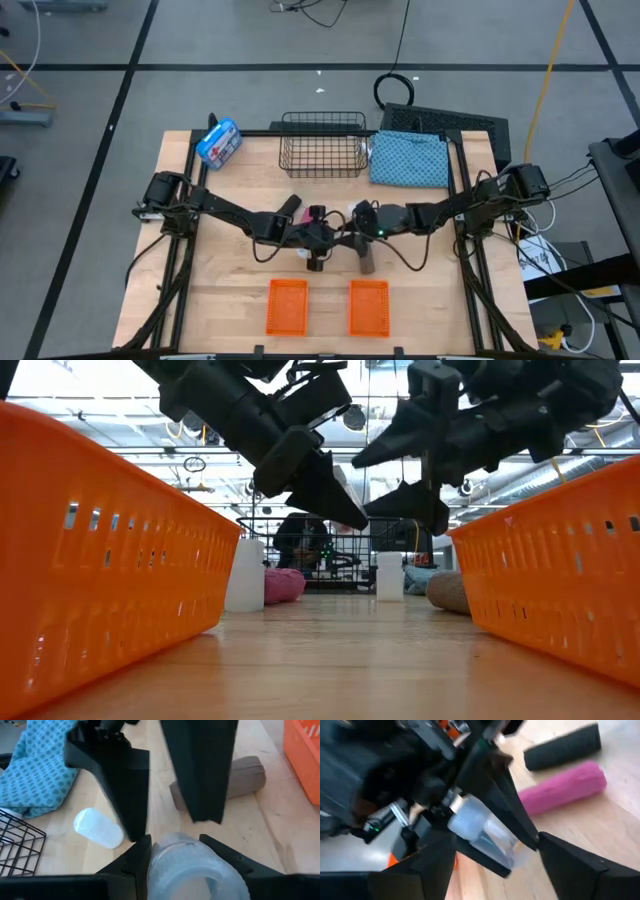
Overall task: Pick & Place Medicine items
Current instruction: Put the bottom left transparent pill bottle into the right orange basket
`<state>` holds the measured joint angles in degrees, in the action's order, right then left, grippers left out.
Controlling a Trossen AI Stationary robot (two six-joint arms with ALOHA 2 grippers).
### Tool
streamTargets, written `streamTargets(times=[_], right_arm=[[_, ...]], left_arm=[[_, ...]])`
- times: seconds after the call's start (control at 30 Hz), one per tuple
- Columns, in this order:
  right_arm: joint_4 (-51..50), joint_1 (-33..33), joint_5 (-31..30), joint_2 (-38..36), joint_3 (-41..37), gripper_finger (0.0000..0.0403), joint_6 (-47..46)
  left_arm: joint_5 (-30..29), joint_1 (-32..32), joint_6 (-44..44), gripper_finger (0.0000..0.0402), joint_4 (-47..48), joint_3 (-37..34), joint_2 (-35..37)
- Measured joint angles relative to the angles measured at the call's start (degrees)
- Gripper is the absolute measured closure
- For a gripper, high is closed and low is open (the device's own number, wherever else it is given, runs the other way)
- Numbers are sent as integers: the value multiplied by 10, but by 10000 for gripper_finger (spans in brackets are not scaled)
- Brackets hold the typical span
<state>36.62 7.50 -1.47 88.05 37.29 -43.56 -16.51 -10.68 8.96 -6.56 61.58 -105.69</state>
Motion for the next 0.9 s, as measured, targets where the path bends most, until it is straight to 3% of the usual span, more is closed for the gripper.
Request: streamTargets(times=[0.37, 0.5, 0.9], right_arm=[[12, 8, -13, 9, 0, 58, -8], [-23, 8, -13, 9, 0, 50, -21], [2, 8, -44, 9, 10, 49, -54]], left_arm=[[-14, 1, 30, 250, -32, 0, -1], [-50, 1, 51, 251, -30, 0, -1], [-52, 2, 59, 251, -39, 0, -1]])
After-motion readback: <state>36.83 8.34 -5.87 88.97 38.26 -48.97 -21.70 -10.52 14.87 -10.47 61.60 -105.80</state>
